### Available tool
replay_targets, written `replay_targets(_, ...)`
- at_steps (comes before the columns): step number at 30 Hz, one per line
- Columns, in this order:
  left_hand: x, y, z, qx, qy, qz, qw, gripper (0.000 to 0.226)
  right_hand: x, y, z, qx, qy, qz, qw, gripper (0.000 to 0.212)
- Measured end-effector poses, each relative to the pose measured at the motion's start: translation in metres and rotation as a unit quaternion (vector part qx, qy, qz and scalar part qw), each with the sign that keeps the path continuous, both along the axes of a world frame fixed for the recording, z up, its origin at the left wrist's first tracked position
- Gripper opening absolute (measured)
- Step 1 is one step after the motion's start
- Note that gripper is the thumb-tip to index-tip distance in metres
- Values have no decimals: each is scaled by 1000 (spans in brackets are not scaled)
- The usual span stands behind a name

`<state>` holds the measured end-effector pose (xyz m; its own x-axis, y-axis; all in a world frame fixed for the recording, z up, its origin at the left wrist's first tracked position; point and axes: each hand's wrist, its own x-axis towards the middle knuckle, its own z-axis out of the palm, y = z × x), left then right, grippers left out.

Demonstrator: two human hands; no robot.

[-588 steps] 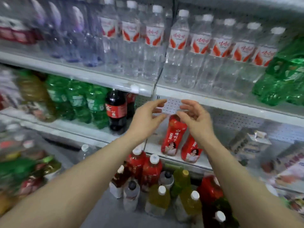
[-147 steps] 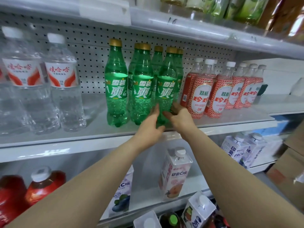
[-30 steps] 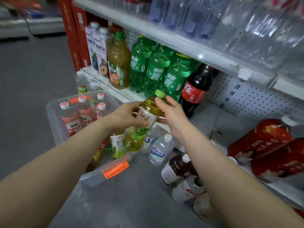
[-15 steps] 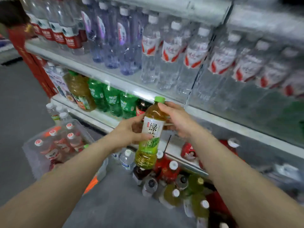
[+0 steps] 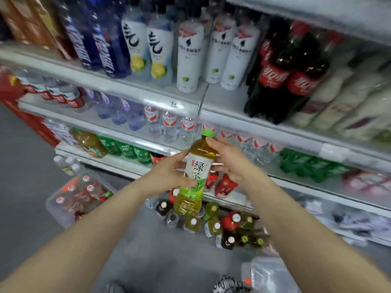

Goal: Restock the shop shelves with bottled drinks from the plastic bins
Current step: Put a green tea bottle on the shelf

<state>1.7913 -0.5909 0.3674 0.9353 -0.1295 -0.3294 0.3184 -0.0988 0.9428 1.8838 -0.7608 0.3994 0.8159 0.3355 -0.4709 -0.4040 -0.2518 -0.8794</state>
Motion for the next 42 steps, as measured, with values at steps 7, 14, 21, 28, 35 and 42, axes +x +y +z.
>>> replay_targets(7, 1, -59, 110, 4, -19, -54, 998, 91, -22, -71, 114, -16, -5, -46, 999, 24)
replay_targets(14, 17, -130, 181, 21, -74, -138, 987, 89, -35, -151, 183, -8, -43, -115, 992, 26)
replay_targets(21, 32, -218, 220, 14, -113, -132, 985, 94, -33, -238, 237, -10, -101, -145, 984, 38)
replay_targets(28, 56, -295, 239, 8, -149, -139, 979, 96, -32, -312, 267, -14, -148, -165, 975, 34)
replay_targets(35, 65, -341, 252, 11, -165, -205, 965, 96, -54, -363, 273, -19, -169, -210, 963, 48)
replay_targets(42, 62, -385, 255, 23, -177, -251, 951, 78, -71, -407, 272, -9, -167, -247, 954, 41)
